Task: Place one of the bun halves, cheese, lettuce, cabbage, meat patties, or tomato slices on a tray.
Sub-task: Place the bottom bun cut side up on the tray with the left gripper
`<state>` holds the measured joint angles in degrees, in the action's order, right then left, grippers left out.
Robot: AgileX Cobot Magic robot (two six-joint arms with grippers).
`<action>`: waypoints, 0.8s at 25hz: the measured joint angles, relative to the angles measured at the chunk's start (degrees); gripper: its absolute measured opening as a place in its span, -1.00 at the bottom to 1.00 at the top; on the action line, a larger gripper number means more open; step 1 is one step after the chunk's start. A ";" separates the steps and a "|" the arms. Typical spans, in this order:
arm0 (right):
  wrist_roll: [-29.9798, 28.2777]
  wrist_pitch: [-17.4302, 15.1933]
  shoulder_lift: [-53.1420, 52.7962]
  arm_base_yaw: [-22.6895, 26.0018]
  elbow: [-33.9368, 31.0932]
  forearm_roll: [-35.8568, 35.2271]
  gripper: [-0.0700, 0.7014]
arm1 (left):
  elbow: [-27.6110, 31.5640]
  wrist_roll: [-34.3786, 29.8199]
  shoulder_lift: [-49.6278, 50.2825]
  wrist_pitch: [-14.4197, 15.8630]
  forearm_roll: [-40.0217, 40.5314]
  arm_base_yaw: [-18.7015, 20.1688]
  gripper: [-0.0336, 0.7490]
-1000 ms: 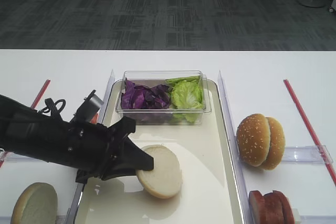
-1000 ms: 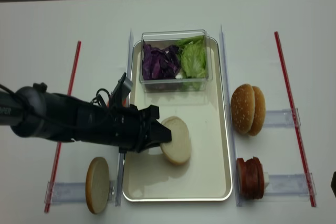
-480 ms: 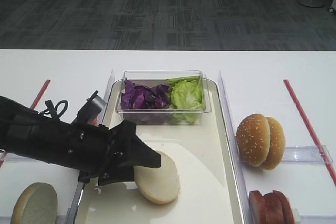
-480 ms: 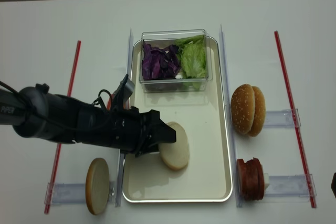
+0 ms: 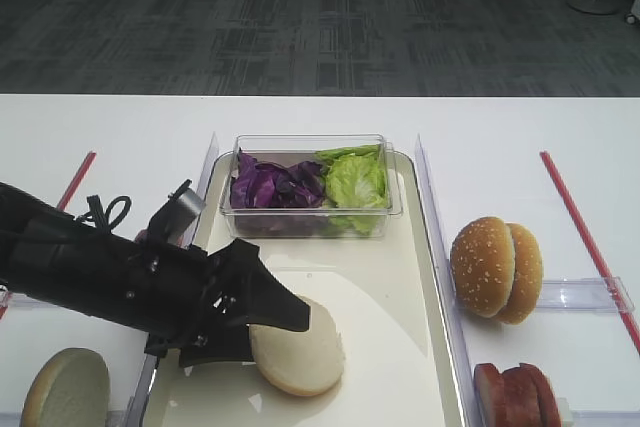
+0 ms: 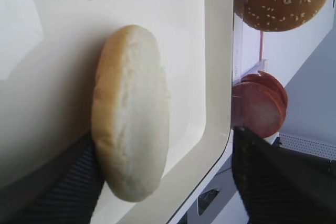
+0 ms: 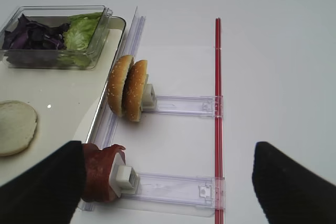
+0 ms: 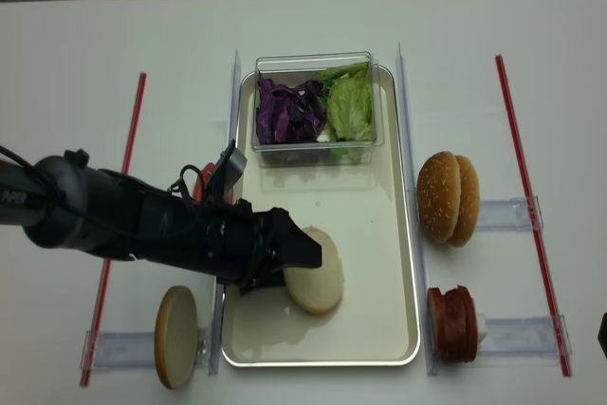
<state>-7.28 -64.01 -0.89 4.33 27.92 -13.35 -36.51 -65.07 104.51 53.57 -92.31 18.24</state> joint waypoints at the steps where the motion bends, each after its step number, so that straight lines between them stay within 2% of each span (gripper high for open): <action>1: 0.00 0.00 0.00 0.00 0.00 0.00 0.88 | 0.00 0.22 0.00 -0.02 0.10 0.00 0.30; 20: 0.00 0.00 0.00 0.00 0.00 0.00 0.88 | -0.11 2.47 0.00 -0.35 2.00 0.00 0.30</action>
<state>-7.28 -64.01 -0.89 4.33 27.92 -13.35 -36.62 -62.61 104.51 53.22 -90.31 18.24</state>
